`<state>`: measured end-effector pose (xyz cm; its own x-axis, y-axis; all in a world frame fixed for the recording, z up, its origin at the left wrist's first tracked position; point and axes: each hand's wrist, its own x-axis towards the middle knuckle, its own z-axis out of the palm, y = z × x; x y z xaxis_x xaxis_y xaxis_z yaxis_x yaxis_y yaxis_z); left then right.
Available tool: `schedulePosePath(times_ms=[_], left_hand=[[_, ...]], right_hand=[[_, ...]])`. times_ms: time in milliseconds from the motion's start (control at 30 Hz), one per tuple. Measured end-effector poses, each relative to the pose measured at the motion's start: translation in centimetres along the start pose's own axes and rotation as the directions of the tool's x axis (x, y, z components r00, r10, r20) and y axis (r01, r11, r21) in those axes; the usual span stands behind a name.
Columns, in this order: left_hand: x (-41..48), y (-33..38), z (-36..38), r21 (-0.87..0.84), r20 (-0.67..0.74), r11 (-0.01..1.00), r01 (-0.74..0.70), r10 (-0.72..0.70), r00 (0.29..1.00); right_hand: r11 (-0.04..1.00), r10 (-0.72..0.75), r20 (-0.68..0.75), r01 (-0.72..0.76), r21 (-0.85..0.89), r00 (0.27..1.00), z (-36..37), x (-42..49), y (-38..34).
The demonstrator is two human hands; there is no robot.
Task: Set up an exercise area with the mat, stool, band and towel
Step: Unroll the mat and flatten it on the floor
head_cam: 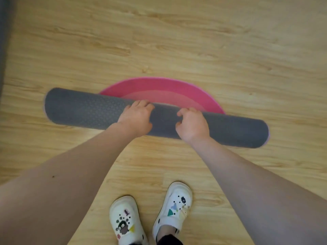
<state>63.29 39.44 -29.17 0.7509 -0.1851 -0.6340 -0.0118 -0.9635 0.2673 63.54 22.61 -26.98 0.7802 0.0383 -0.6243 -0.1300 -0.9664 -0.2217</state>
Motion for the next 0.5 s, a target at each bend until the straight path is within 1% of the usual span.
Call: schedulePosePath(times_ms=[100,167,267,367,500], left_hand=[[1.6,-0.7,2.9,0.009,0.06,1.0,0.009,-0.009,0.998],[1.6,-1.1,4.0,0.04,0.071,0.999,0.012,-0.014,0.997],[1.2,-1.2,4.7,0.088,0.04,0.996,0.01,-0.014,0.999],[0.7,-0.7,5.1,0.05,0.094,0.998,0.041,-0.046,0.994],[-0.6,-0.5,6.5,-0.018,0.248,0.994,0.108,-0.1,0.964]], right_hand=[[1.0,-0.003,0.058,0.005,-0.03,0.998,2.7,1.8,0.7],[0.999,0.005,0.087,0.0,-0.051,0.996,4.0,1.9,1.0],[0.997,0.009,0.05,-0.005,-0.078,0.999,5.2,1.3,1.3],[0.997,0.074,0.045,-0.073,-0.02,0.996,5.6,0.9,1.6],[0.986,0.162,0.22,-0.168,0.007,0.962,6.7,-0.2,2.2]])
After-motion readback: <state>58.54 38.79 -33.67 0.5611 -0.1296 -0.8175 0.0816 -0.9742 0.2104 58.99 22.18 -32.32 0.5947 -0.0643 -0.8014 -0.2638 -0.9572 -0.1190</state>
